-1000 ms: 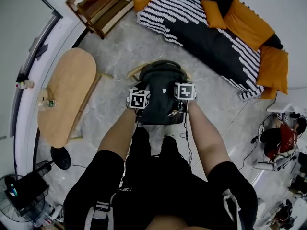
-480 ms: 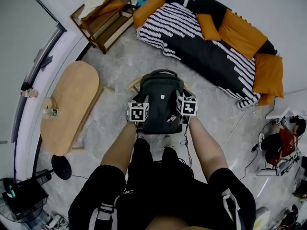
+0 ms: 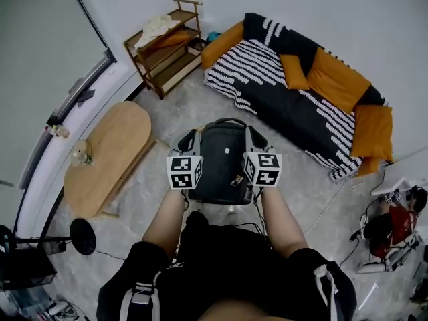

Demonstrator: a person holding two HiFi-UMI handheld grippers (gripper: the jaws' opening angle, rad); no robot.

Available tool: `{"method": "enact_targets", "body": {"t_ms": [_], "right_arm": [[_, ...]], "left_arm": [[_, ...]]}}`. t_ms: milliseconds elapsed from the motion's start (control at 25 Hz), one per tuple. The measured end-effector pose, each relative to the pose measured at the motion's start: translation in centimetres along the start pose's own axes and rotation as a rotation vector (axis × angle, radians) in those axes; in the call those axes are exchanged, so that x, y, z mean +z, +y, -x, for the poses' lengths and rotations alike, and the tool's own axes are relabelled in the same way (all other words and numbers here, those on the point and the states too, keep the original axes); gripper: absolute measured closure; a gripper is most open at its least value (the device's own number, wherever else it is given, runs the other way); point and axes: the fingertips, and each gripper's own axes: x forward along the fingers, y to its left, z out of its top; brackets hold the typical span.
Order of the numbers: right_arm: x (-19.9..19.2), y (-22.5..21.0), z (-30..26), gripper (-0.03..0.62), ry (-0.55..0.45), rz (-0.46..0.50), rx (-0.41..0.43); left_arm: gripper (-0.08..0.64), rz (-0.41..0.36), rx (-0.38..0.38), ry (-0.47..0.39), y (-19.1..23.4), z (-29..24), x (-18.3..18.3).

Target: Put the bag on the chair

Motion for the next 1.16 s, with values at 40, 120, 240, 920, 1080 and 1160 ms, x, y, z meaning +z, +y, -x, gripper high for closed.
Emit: {"method": "enact_targets", "body": {"t_ms": [40, 120, 240, 920, 1080, 1160], "right_arm": [[1.4, 0.6, 1.3, 0.578, -0.04, 0.013, 0.015], [3.5, 1.4, 3.7, 0.58, -0.111, 0.029, 0.032], [5.0, 0.9, 6.4, 0.58, -0.164, 0.013, 0.031], [6.4, 0.9, 10.9, 0.58, -0.207, 0.027, 0.052], [6.3, 1.3, 10.9, 0.58, -0.206, 0.024, 0.06], [6.1, 1.6, 10.9, 0.58, -0.204, 0.025, 0.065]], "left_arm": [[0.532, 0.0, 0.016, -0.029, -0.3, 1.3, 1.4], [0.537, 0.004, 0.069, -0.078, -0.6, 3.7, 3.6], [0.54, 0.007, 0.118, -0.13, -1.4, 6.4, 5.8], [0.54, -0.028, 0.061, -0.162, -5.2, 9.8, 7.2], [0.54, -0.021, 0.035, -0.168, -5.7, 10.0, 7.2], [0.54, -0.019, 0.032, -0.164, -5.9, 10.1, 7.0]]}}
